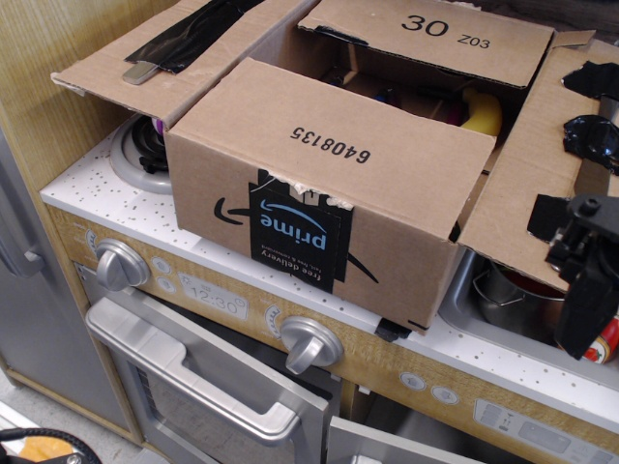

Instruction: Close large4fbox flaps

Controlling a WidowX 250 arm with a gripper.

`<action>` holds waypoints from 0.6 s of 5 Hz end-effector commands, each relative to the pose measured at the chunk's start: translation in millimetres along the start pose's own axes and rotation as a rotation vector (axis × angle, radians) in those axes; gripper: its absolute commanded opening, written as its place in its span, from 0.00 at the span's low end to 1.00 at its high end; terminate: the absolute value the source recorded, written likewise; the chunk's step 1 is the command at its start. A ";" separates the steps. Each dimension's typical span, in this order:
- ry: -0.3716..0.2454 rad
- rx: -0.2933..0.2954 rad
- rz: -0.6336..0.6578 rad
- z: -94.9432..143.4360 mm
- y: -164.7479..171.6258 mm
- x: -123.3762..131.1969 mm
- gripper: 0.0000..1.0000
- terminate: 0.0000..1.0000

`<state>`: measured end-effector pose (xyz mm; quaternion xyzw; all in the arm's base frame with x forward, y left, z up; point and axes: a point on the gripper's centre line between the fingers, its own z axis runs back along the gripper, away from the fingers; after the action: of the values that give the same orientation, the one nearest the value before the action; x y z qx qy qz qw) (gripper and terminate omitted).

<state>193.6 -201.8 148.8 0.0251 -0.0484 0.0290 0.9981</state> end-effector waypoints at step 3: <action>-0.036 -0.094 -0.009 -41.1 1.6 15.5 1.00 0.00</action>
<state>211.6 -197.1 96.6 -0.0212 -0.0593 0.0240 0.9977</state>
